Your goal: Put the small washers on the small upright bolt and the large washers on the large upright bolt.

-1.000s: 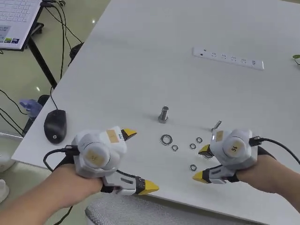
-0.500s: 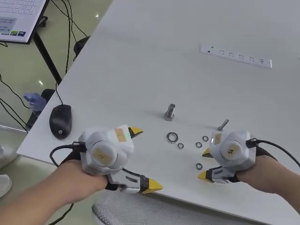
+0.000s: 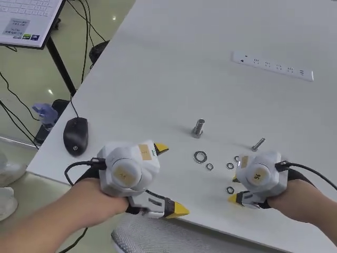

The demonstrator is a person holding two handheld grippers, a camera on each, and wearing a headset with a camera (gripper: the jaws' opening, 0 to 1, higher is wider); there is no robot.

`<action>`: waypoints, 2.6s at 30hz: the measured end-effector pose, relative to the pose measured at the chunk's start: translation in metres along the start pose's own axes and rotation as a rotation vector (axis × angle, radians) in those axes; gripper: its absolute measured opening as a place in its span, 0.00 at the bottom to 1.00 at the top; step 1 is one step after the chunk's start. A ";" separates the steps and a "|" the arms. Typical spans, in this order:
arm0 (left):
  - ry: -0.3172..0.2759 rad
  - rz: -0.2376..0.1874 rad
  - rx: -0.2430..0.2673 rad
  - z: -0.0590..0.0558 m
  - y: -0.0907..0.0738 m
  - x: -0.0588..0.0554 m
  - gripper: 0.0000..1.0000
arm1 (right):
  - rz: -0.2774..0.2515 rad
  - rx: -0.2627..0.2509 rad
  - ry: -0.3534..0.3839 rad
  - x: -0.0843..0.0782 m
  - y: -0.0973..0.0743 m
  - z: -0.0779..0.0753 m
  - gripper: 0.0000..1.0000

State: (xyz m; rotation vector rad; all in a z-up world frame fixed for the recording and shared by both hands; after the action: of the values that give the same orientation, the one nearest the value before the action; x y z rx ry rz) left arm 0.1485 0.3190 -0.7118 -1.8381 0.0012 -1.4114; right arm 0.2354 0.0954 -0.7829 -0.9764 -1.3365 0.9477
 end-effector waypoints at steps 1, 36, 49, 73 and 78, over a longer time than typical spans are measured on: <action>0.001 0.002 -0.001 -0.001 -0.001 -0.001 0.84 | 0.000 -0.002 -0.001 0.000 0.000 0.000 0.31; -0.023 0.024 0.018 -0.004 -0.009 -0.008 0.77 | 0.063 -0.027 0.032 0.006 0.002 -0.003 0.13; -0.026 0.030 0.033 -0.002 -0.009 -0.007 0.77 | 0.015 -0.015 0.124 -0.001 -0.006 -0.004 0.13; -0.049 0.023 0.035 0.006 -0.002 -0.001 0.76 | 0.003 -0.075 0.231 -0.046 -0.055 -0.038 0.12; -0.054 0.026 0.034 0.006 -0.001 0.000 0.77 | 0.005 -0.099 0.247 -0.050 -0.069 -0.048 0.12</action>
State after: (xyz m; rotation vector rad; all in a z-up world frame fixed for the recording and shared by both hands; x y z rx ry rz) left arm 0.1534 0.3230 -0.7118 -1.8410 -0.0260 -1.3361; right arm 0.2823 0.0244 -0.7337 -1.1339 -1.1815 0.7426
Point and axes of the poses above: the centre of the closed fingertips' face, and the gripper's own axes: y roughly forward along the fingers, z roughly to its left, x roughly out of its top, the point moved 10 cm from there along -y, roughly backward along the fingers, and after that the axes turned 1 degree about -z, right-handed, at the moved point
